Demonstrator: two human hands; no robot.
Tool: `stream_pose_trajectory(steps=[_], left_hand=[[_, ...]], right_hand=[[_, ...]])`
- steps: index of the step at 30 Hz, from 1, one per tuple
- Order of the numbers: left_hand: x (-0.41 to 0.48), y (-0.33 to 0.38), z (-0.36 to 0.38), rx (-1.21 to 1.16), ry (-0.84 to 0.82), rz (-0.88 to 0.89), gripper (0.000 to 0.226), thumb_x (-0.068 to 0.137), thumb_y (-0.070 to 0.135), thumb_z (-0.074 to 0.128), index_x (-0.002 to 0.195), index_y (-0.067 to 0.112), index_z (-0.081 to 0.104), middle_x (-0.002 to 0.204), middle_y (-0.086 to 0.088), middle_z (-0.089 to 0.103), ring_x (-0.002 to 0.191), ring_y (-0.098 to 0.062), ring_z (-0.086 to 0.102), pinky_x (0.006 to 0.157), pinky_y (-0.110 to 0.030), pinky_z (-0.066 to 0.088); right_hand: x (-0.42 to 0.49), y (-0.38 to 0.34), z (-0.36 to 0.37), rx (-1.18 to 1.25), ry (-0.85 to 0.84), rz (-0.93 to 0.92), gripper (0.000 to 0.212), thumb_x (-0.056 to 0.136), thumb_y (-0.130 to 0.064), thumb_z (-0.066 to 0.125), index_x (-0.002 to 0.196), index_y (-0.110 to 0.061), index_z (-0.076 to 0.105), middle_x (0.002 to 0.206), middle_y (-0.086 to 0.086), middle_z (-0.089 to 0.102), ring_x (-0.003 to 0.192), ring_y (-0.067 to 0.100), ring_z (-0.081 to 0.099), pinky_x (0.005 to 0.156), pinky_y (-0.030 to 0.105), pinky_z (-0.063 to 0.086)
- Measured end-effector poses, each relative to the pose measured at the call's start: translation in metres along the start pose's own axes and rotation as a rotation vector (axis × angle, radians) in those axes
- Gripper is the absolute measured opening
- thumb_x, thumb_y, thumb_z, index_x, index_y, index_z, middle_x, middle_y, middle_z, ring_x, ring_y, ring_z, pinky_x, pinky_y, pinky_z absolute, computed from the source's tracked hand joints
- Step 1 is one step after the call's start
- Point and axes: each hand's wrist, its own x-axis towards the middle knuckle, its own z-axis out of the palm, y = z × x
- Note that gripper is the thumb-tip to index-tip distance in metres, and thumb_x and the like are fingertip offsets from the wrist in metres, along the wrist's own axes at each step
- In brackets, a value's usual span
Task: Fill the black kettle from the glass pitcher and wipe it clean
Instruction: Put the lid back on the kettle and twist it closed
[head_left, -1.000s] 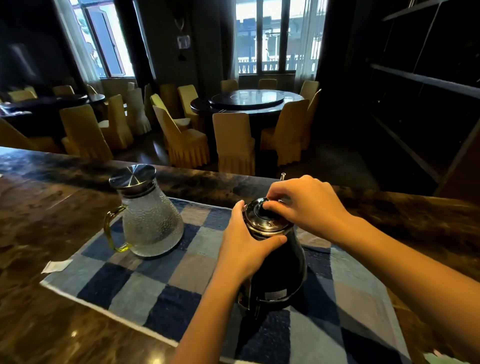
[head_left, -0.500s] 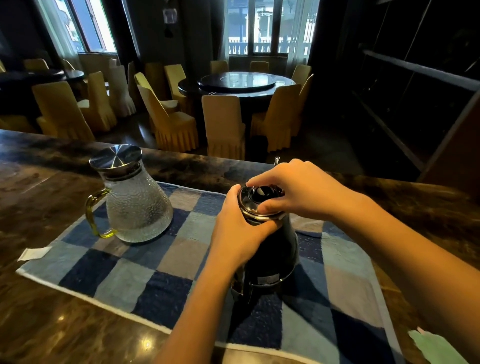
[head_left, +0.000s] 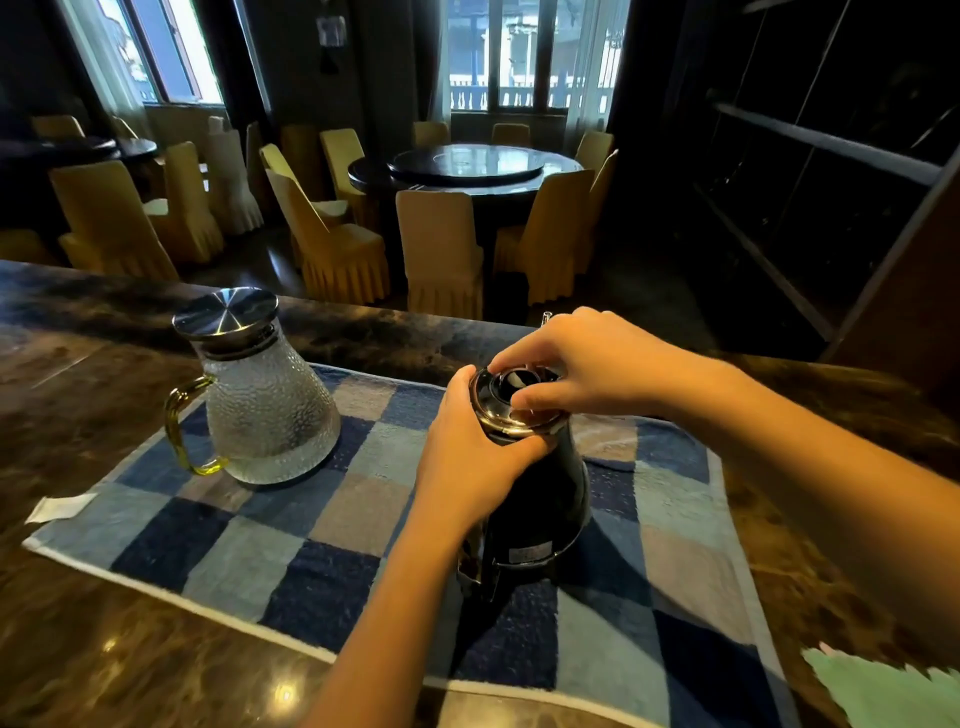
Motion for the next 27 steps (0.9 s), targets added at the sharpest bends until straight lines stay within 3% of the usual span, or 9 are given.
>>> stream_pose_trajectory(steps=[3,5,8,11,15,17,21,27], left_hand=[[0.0,0.0,-0.001,0.021,-0.001,0.005,0.063,0.064,0.034,0.08,0.111,0.036,0.038,0.102,0.019,0.055,0.101,-0.01,0.056,0.08,-0.025,0.047],[0.0,-0.002,-0.001,0.037,0.006,0.009,0.058,0.061,0.037,0.078,0.107,0.034,0.043,0.1,0.016,0.059,0.099,-0.009,0.059,0.081,-0.03,0.05],[-0.001,-0.001,-0.001,0.033,0.014,0.015,0.06,0.055,0.042,0.075,0.108,0.032,0.047,0.102,0.012,0.063,0.098,-0.011,0.061,0.086,-0.04,0.052],[-0.001,-0.003,-0.002,0.028,0.011,0.019,0.06,0.058,0.039,0.077,0.11,0.031,0.047,0.103,0.013,0.062,0.1,-0.011,0.061,0.085,-0.034,0.051],[0.0,-0.003,-0.002,0.03,0.005,0.037,0.057,0.068,0.029,0.078,0.109,0.035,0.039,0.099,0.02,0.054,0.099,-0.006,0.055,0.079,-0.022,0.042],[0.001,-0.003,-0.001,0.034,0.001,0.034,0.057,0.068,0.031,0.078,0.11,0.034,0.039,0.103,0.017,0.055,0.101,-0.007,0.054,0.081,-0.023,0.041],[0.0,-0.003,-0.002,0.022,-0.001,0.017,0.079,0.065,0.036,0.08,0.131,0.025,0.039,0.126,0.004,0.056,0.114,-0.014,0.054,0.092,-0.03,0.045],[0.0,0.0,-0.003,0.019,0.008,0.021,0.083,0.067,0.033,0.081,0.136,0.023,0.036,0.131,0.003,0.053,0.12,-0.017,0.052,0.093,-0.028,0.043]], right_hand=[[0.008,-0.003,-0.009,-0.041,-0.015,-0.031,0.027,0.091,-0.037,0.059,0.115,-0.03,0.068,0.109,-0.007,0.07,0.095,0.01,0.063,0.079,0.025,0.052],[0.014,-0.01,-0.011,-0.175,0.034,-0.043,0.025,0.091,-0.041,0.056,0.106,-0.027,0.071,0.103,-0.003,0.07,0.093,0.017,0.065,0.077,0.034,0.055],[0.021,-0.017,-0.01,-0.36,0.077,-0.057,0.028,0.091,-0.044,0.055,0.1,-0.021,0.069,0.099,0.003,0.068,0.086,0.021,0.062,0.066,0.031,0.05],[0.022,-0.019,-0.007,-0.345,0.064,-0.046,0.028,0.091,-0.044,0.056,0.1,-0.019,0.066,0.099,0.004,0.067,0.079,0.018,0.057,0.066,0.03,0.05],[0.022,-0.016,-0.013,-0.189,-0.028,-0.015,0.026,0.088,-0.042,0.06,0.101,-0.019,0.064,0.092,-0.005,0.06,0.089,0.016,0.06,0.075,0.034,0.056],[0.023,-0.016,-0.017,-0.118,-0.059,0.019,0.028,0.087,-0.041,0.062,0.102,-0.017,0.062,0.091,-0.006,0.055,0.088,0.015,0.059,0.076,0.033,0.055],[0.03,-0.027,-0.005,-0.25,0.025,0.059,0.03,0.091,-0.028,0.06,0.114,-0.011,0.048,0.097,0.007,0.059,0.081,0.023,0.053,0.065,0.033,0.046],[0.042,-0.032,-0.002,-0.24,-0.026,0.133,0.028,0.092,-0.016,0.058,0.117,-0.008,0.047,0.101,0.01,0.056,0.081,0.022,0.048,0.066,0.032,0.043]])
